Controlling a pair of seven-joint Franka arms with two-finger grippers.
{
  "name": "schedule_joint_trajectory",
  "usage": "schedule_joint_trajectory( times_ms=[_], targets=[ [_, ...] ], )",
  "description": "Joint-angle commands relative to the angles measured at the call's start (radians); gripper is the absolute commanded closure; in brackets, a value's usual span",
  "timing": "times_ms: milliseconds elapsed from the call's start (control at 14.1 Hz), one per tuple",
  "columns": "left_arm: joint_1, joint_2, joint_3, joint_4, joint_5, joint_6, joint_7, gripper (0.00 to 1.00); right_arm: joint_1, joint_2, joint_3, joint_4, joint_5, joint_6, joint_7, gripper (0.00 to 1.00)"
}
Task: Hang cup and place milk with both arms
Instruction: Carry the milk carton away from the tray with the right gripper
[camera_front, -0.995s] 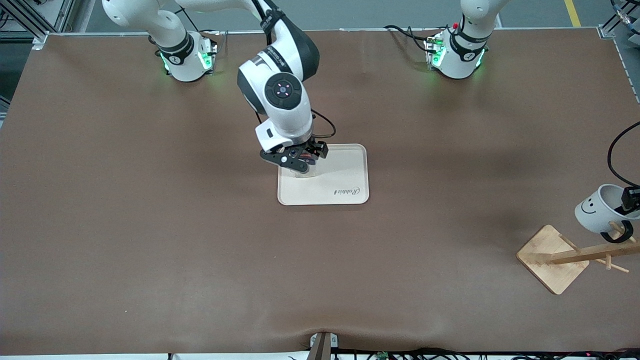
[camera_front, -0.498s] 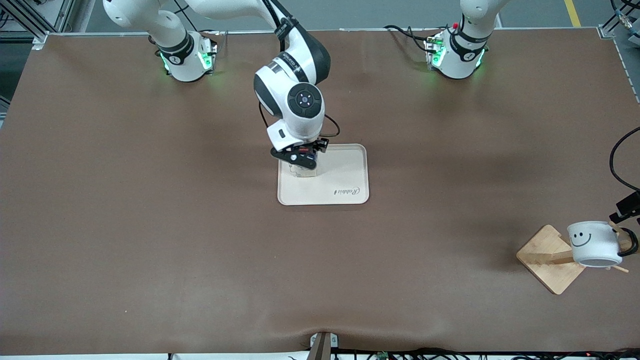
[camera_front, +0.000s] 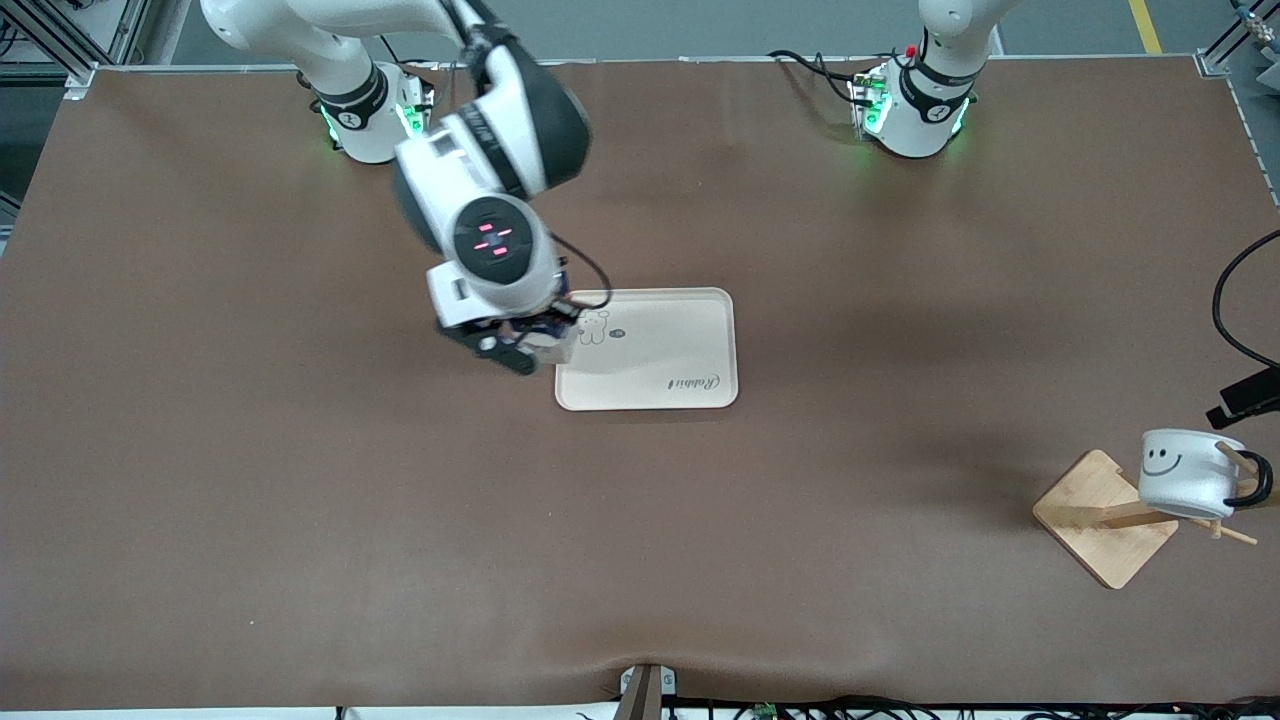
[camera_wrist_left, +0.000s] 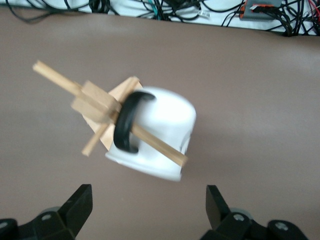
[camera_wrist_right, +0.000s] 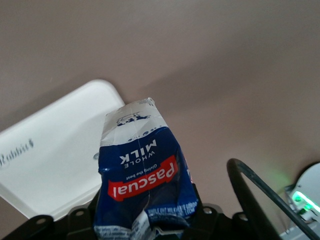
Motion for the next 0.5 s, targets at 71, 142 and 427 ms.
schedule_joint_trajectory(
  times_ms=[71,142,427],
  targets=[
    [-0.039,-0.074,-0.008,-0.006,0.049,-0.101,-0.122,0.00,-0.185,-0.079,0.014,-0.010,-0.034,-0.190,-0.264,1.00],
    [-0.047,-0.085,-0.009,-0.006,0.056,-0.118,-0.143,0.00,-0.246,-0.098,0.015,-0.013,-0.074,-0.206,-0.345,1.00],
    [-0.055,-0.127,-0.074,-0.006,0.058,-0.185,-0.235,0.00,-0.467,-0.113,0.015,-0.054,-0.146,-0.195,-0.640,1.00]
  ],
)
